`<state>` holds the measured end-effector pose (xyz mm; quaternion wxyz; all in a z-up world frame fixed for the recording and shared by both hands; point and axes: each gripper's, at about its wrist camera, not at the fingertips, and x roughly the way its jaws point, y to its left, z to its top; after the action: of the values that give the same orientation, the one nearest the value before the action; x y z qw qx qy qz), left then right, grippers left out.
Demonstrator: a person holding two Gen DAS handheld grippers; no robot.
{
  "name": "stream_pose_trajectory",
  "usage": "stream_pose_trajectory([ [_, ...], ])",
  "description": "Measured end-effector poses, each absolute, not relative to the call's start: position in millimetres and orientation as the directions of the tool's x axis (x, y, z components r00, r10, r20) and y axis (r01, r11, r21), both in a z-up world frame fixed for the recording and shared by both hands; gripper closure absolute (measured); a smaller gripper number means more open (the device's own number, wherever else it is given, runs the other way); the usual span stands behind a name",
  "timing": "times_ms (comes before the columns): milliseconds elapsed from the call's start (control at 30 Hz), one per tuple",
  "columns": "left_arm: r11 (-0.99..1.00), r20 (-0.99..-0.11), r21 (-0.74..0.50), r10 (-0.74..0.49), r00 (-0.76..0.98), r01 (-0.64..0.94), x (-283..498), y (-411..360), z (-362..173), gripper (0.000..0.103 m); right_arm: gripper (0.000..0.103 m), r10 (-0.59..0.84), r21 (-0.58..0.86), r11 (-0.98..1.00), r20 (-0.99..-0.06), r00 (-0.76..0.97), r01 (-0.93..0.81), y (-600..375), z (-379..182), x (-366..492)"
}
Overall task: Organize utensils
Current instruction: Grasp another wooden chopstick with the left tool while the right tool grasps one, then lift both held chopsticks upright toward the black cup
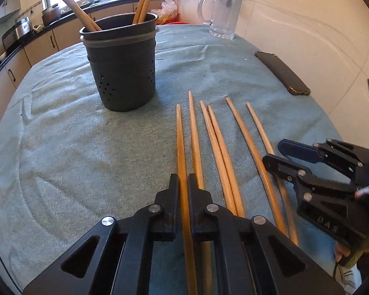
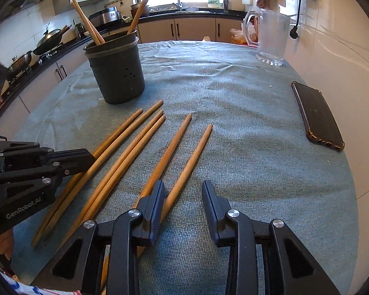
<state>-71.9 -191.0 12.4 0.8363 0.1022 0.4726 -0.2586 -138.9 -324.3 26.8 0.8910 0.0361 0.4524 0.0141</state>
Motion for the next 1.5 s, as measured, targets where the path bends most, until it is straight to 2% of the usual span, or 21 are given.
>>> stream_pose_trajectory([
  [33, 0.848, -0.845, -0.072, -0.332, 0.420, 0.525, -69.5, -193.1, 12.3, 0.096, 0.071, 0.058, 0.079, 0.997, -0.805, 0.590, 0.010, -324.8, 26.5, -137.9],
  [100, 0.862, -0.847, -0.080, -0.324, 0.422, 0.500, -62.9, -193.5, 12.6, 0.096, 0.087, 0.054, 0.087, 0.996, -0.807, 0.587, 0.029, -328.3, 26.7, -136.4],
  [267, 0.908, -0.862, -0.158, -0.318, 0.394, 0.389, -56.7, -164.1, 13.5, 0.096, 0.094, 0.121, 0.189, 0.980, -0.818, 0.562, 0.065, -351.3, 27.0, -139.8],
  [367, 0.921, -0.874, -0.209, -0.327, 0.360, 0.328, -62.4, -139.3, 14.2, 0.096, 0.094, 0.130, 0.197, 0.978, -0.831, 0.540, 0.067, -361.9, 28.0, -150.2],
  [533, 0.913, -0.898, -0.238, -0.337, 0.284, 0.331, -75.5, -124.9, 16.5, 0.096, 0.093, 0.121, 0.162, 0.986, -0.856, 0.503, 0.039, -366.2, 32.3, -166.6],
  [833, 0.909, -0.912, -0.185, -0.301, 0.280, 0.373, -57.2, -139.3, 19.9, 0.091, 0.093, 0.082, 0.111, 0.993, -0.898, 0.432, 0.041, -364.6, 34.2, -156.4],
  [1033, 0.904, -0.918, -0.132, -0.266, 0.293, 0.407, -42.1, -152.7, 20.8, 0.091, 0.093, 0.037, 0.055, 0.998, -0.922, 0.386, 0.036, -363.2, 32.3, -137.4],
  [1333, 0.903, -0.907, -0.147, -0.287, 0.309, 0.404, -30.3, -155.0, 19.8, 0.090, 0.093, -0.021, -0.009, 0.999, -0.932, 0.362, 0.033, -361.6, 31.3, -102.5],
  [1500, 0.900, -0.898, -0.132, -0.286, 0.334, 0.415, -27.1, -163.8, 17.6, 0.091, 0.093, -0.008, 0.012, 0.999, -0.932, 0.361, 0.053, -364.7, 30.7, -90.6],
])
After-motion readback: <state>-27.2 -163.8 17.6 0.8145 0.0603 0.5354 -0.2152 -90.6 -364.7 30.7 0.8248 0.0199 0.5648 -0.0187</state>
